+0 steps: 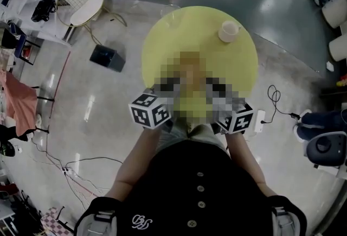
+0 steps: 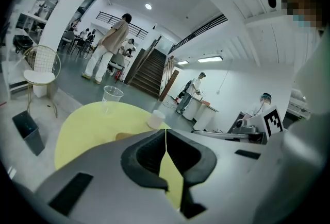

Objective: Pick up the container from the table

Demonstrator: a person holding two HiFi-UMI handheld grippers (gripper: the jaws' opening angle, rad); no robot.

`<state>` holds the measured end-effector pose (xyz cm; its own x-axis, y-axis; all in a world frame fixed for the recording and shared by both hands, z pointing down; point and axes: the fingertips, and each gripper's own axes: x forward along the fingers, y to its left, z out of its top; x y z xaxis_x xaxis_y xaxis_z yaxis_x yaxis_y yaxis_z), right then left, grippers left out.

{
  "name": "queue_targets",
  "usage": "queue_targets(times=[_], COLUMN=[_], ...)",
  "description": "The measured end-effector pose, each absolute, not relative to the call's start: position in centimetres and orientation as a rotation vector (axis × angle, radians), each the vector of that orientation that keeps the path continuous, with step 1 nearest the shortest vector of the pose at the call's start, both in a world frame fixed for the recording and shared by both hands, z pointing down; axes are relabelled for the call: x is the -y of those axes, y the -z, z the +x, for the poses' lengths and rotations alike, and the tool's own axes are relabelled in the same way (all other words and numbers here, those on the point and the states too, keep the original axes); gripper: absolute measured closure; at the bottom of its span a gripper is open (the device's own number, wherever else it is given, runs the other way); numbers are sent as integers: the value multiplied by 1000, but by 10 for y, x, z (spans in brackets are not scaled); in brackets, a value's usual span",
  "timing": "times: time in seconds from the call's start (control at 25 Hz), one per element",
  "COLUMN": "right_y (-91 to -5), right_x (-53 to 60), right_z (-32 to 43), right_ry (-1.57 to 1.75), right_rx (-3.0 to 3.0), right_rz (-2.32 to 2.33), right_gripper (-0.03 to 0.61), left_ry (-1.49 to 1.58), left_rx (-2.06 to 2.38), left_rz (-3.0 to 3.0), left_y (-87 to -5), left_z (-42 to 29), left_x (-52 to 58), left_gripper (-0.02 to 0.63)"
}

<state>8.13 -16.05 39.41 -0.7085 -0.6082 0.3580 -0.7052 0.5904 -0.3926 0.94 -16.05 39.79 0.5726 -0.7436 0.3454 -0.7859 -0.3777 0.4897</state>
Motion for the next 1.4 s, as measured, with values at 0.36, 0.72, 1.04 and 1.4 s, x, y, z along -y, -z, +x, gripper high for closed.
queue_targets(times=[0.36, 0.72, 1.04, 1.4], right_y=[-402, -421, -442, -473], right_x=[184, 214, 227, 231], right_z=[72, 65, 66, 68], right_ry=[-822, -893, -947, -1009], right_rx=[2594, 2515, 2427, 2340], right_rz=[1113, 1131, 1159, 1160], right_gripper=[572, 568, 504, 463], left_ry=[-108, -179, -191, -181], left_rx=[1203, 1167, 1138, 1080], left_rz=[2154, 2066, 2002, 1919], left_y=[-406, -439, -465, -494], left_z=[-5, -20, -34, -38], left_x=[181, 203, 218, 223], left_gripper=[600, 600, 600, 598])
